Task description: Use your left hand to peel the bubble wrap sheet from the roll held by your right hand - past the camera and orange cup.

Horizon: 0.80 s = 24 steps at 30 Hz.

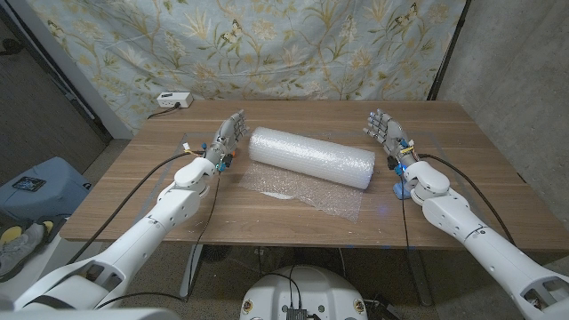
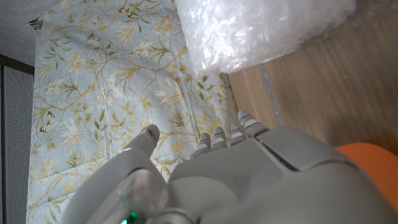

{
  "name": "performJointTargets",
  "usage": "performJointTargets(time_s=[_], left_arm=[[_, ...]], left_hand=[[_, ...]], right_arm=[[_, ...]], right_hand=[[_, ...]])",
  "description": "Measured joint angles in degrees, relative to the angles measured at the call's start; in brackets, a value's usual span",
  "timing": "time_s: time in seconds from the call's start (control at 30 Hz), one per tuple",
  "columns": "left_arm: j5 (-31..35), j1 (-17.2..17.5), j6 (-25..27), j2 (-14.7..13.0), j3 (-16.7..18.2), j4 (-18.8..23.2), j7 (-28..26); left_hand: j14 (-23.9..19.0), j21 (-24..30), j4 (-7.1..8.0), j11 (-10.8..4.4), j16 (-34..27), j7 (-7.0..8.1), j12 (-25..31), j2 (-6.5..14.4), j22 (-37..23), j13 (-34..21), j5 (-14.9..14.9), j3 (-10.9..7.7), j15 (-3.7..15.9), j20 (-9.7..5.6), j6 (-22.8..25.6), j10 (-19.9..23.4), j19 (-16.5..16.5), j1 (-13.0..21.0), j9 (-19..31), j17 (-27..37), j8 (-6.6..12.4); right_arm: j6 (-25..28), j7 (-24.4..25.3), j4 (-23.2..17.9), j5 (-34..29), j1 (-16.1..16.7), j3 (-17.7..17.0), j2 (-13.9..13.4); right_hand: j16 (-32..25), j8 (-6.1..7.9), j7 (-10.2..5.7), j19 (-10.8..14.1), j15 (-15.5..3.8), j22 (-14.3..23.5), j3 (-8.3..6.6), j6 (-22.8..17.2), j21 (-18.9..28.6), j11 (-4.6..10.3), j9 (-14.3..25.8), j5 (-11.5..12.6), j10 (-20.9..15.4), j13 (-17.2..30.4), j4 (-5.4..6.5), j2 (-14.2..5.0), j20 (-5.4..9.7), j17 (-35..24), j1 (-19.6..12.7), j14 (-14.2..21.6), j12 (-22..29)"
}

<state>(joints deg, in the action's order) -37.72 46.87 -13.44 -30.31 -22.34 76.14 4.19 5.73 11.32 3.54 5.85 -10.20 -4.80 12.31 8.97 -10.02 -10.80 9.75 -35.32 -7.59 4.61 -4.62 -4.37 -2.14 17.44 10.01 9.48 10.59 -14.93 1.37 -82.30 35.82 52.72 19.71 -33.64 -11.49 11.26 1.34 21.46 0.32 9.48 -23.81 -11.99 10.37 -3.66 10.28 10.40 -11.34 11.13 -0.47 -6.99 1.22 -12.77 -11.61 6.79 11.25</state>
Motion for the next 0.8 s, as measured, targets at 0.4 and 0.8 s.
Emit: performJointTargets(time_s=[0.4,0.8], left_arm=[[-0.57,0.07,-0.2,-0.15,0.15,-0.75,1.24],[-0.91,-0.35,-0.88,-0.02,0.28,-1.87,2.2]], left_hand=[[-0.53,0.0,-0.4,0.19,0.0,0.0,0.0,0.13,0.0,0.01,0.0,0.07,-0.09,0.0,0.0,0.19,0.0,0.35,0.0,-0.01,0.0],[-0.52,0.0,-0.83,0.19,0.0,-0.21,0.22,0.07,0.01,0.01,0.22,-0.04,-0.09,0.22,0.22,0.8,-0.22,0.52,-0.01,-0.01,-0.01]], right_arm=[[3.01,3.37,-5.94,-3.64,1.1,0.6,-2.47],[7.16,6.52,-12.18,-7.07,2.28,0.87,-5.06]], right_hand=[[0.0,0.0,0.1,-0.53,0.31,-0.01,-0.14,-0.71,0.0,-0.29,0.0,0.0,-0.91,0.0,-1.12,0.15,-0.52,0.27,-1.06,0.3,0.21],[0.0,0.0,0.42,-0.95,0.83,-0.01,-0.22,-1.02,0.0,-0.29,-0.01,-0.01,-0.91,0.22,-2.62,0.76,-1.32,0.8,-2.26,0.4,0.21]])
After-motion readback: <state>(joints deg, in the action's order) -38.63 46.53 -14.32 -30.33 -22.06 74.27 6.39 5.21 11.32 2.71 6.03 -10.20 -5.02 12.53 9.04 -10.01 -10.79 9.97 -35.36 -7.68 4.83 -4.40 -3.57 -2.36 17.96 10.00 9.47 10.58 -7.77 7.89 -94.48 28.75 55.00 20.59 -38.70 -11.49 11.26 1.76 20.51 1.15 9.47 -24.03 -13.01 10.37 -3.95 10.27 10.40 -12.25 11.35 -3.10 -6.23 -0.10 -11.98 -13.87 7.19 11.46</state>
